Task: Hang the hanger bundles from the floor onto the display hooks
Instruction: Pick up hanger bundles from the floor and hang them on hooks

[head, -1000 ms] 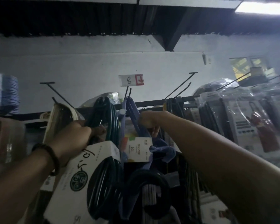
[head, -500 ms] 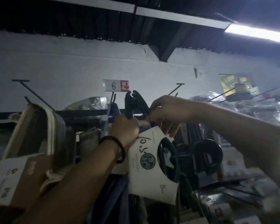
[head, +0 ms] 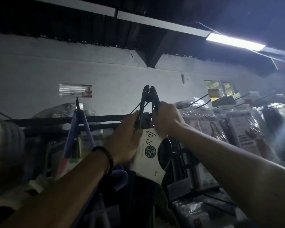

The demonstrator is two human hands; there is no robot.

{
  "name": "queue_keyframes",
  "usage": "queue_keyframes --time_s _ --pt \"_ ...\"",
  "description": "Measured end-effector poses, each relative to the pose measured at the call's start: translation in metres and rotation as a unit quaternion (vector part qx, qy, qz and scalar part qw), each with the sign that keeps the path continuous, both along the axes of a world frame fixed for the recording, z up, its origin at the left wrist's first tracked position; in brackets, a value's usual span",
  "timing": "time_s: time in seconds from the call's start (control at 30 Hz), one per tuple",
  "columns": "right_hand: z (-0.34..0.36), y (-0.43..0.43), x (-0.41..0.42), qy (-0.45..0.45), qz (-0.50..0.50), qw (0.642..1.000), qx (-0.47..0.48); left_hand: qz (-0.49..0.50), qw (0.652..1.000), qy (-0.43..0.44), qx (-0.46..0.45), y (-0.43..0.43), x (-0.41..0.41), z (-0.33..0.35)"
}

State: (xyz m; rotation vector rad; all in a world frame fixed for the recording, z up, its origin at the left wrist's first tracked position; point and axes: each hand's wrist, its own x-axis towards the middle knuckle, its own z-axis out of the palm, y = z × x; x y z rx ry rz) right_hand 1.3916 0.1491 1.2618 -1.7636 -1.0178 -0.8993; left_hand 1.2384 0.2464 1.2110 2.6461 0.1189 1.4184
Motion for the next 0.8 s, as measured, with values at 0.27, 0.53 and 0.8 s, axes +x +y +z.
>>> queue_keyframes --time_s 0.27,0.53,0.8 --pt "-0.012 0.048 0.041 0.016 0.004 1.000 -0.001 0.188 0.959 0.143 0.155 0.027 0.016 -0.027" --pt "0.000 0.125 0.061 0.045 0.050 0.994 -0.089 0.342 0.905 0.213 0.136 0.060 0.051 -0.024" --pt "-0.015 0.122 0.072 0.058 0.054 0.989 -0.123 0.359 0.891 0.207 0.183 0.043 0.050 -0.020"
